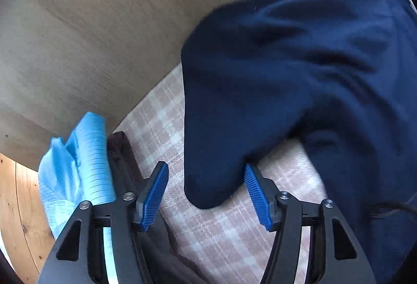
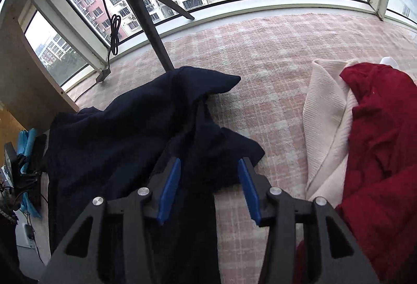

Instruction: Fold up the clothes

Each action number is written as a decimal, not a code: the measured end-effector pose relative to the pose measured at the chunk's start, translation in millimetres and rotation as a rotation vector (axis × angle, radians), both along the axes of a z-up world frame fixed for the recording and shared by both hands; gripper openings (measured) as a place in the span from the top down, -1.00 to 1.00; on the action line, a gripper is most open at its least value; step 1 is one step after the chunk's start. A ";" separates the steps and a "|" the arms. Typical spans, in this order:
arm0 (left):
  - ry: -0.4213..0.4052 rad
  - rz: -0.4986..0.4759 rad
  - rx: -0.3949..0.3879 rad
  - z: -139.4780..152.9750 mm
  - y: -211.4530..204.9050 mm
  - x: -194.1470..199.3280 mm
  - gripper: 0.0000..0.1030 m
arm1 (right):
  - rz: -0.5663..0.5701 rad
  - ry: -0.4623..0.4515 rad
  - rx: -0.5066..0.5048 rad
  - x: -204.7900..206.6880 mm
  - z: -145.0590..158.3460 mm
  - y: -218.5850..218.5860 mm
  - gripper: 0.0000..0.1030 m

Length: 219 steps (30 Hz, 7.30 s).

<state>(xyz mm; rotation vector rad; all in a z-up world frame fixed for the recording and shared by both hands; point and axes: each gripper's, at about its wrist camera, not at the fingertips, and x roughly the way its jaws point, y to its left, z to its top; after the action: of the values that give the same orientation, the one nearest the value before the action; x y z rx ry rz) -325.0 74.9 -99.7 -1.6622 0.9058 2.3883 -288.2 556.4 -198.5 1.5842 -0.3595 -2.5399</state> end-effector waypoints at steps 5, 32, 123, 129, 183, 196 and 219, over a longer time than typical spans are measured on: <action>-0.001 0.083 0.067 0.8 -7.9 -4.3 0.80 | -0.008 -0.030 0.014 25.1 -5.9 3.8 0.11; -0.130 0.444 0.541 43.2 -94.8 302.7 0.10 | -0.042 0.043 -0.102 195.3 74.9 42.5 0.11; 0.145 0.268 0.569 98.6 -55.0 121.4 0.26 | 0.288 0.337 0.026 183.8 229.9 -126.6 0.42; 0.057 0.266 0.532 36.3 -45.8 60.2 0.15 | 0.396 0.237 0.077 110.2 159.1 -213.7 0.00; 0.017 0.309 0.382 -30.9 -34.1 -3.8 0.37 | 0.584 0.246 0.380 -128.7 57.9 -331.4 0.39; 0.016 0.297 0.489 -8.3 -30.7 51.8 0.22 | 0.873 0.195 0.082 -56.8 67.0 -406.8 0.22; -0.013 0.353 0.634 -17.2 -30.5 106.8 0.17 | 0.830 -0.002 -0.063 -42.2 13.2 -456.5 0.85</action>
<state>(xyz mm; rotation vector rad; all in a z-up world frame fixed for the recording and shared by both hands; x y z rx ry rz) -218.2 44.4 -116.9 -1.6485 -0.1789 2.4790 -330.4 99.9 -185.2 1.3242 0.1935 -1.8590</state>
